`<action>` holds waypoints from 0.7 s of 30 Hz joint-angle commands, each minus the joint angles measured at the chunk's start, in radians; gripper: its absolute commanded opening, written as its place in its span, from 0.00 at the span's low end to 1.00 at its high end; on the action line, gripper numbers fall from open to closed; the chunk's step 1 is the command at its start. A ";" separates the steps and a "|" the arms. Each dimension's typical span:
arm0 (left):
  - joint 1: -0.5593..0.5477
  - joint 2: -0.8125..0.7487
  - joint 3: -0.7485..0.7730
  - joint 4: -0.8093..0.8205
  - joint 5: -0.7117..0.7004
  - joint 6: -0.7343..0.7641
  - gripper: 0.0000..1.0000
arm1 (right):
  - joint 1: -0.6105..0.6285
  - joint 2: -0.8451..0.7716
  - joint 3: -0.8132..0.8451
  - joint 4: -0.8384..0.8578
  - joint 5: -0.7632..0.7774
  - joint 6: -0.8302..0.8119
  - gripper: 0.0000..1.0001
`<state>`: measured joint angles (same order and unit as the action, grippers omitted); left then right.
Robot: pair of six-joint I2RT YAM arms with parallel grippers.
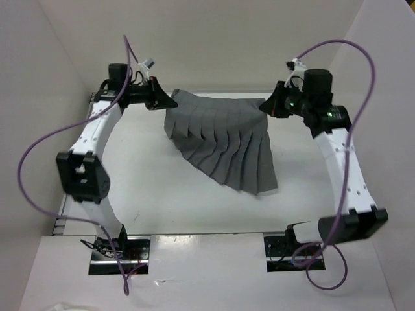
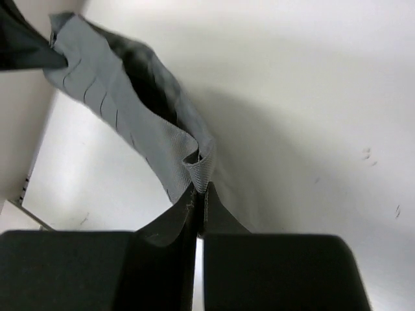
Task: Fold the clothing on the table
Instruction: Flatten the skirt out
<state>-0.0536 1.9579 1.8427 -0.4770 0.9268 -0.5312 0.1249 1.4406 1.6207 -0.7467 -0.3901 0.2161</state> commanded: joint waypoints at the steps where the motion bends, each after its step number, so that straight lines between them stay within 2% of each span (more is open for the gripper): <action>1: 0.011 -0.337 -0.165 0.164 0.024 -0.003 0.14 | 0.015 -0.158 -0.010 -0.040 -0.026 -0.044 0.00; 2: 0.011 -0.446 -0.268 0.164 0.015 -0.013 0.14 | 0.015 -0.211 -0.021 -0.040 -0.035 -0.044 0.00; 4: 0.011 -0.593 -0.376 0.173 -0.011 -0.035 0.15 | 0.027 -0.284 -0.033 -0.051 -0.059 -0.044 0.00; 8: 0.000 -0.796 -0.460 0.187 -0.032 -0.110 0.19 | 0.047 -0.386 -0.033 -0.082 -0.079 -0.054 0.00; 11: 0.000 -0.886 -0.482 0.158 -0.060 -0.119 0.22 | 0.047 -0.427 -0.033 -0.092 -0.079 -0.054 0.00; 12: 0.000 -0.886 -0.491 0.146 -0.069 -0.119 0.26 | 0.047 -0.436 -0.022 -0.092 -0.079 -0.054 0.00; 14: 0.000 -0.878 -0.491 0.146 -0.078 -0.119 0.26 | 0.047 -0.415 -0.010 -0.092 -0.053 -0.044 0.00; 18: 0.009 -0.753 -0.513 0.166 -0.103 -0.081 0.26 | 0.047 -0.309 -0.010 -0.068 0.002 -0.012 0.00; 21: 0.018 -0.561 -0.501 0.237 -0.117 -0.072 0.22 | 0.047 -0.185 -0.021 -0.031 0.002 0.011 0.00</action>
<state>-0.0517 1.2461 1.3628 -0.2958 0.8436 -0.6266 0.1677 1.1374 1.6035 -0.8352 -0.4225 0.1959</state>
